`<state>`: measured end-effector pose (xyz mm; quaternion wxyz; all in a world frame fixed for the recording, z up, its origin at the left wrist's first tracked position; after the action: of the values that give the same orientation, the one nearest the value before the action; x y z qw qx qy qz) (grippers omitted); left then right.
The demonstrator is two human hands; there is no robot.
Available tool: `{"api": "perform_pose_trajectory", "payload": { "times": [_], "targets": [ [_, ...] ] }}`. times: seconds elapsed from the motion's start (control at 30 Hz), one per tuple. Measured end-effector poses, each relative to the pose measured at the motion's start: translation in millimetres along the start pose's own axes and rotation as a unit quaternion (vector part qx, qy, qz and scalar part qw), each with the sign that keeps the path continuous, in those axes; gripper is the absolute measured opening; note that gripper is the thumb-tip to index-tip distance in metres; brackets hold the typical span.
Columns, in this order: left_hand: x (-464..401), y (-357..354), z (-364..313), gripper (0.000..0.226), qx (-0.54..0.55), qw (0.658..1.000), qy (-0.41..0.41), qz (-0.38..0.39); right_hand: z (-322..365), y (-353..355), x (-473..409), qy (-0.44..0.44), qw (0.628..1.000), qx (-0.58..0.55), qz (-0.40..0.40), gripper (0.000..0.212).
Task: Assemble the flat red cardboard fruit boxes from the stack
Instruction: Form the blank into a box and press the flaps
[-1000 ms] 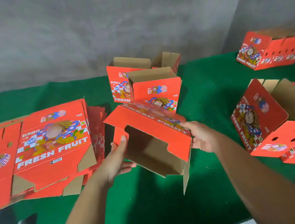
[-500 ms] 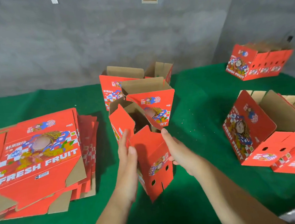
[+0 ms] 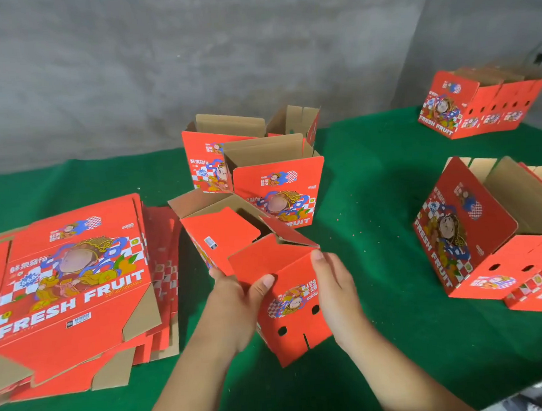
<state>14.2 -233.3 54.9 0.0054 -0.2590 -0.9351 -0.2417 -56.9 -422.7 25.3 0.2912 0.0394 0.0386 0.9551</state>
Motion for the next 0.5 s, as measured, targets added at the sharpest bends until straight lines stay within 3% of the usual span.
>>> {"api": "perform_pose_trajectory", "payload": {
  "times": [0.07, 0.17, 0.27, 0.37, 0.43, 0.5],
  "targets": [
    [-2, 16, -12, 0.031, 0.02, 0.998, -0.055, -0.033, 0, 3, 4, 0.039, 0.998, -0.049, -0.032, 0.041],
    [-2, 28, -21, 0.033, 0.094, 0.989, -0.102, -0.046, 12, -2, 9, 0.094, 0.993, -0.072, -0.023, 0.028],
    [-4, 36, -13, 0.059, 0.211, 0.97, -0.104, -0.055, 29, -9, 7, 0.13, 0.986, -0.106, 0.021, 0.035],
    [-14, 40, 6, 0.084, 0.301, 0.948, -0.062, -0.078, 34, -17, 0, 0.085, 0.985, -0.147, 0.022, 0.025],
    [-22, 49, 21, 0.093, 0.33, 0.938, -0.037, -0.102, 36, -24, -1, 0.086, 0.987, -0.13, 0.031, 0.017],
    [-27, 60, 28, 0.094, 0.319, 0.94, -0.028, -0.116, 48, -19, -8, 0.128, 0.989, -0.064, 0.03, 0.022]
  ]
}}
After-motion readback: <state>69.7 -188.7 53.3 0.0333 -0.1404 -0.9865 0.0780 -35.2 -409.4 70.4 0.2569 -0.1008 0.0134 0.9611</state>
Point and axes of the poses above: each hand's wrist, its own x-axis away from the middle knuckle, its own y-axis out of the back of the hand, z = x × y, the point moved 8 cm from there along -x, towards the middle knuckle, and after that the axes turned 6 degrees about z, right-handed, at the moved point
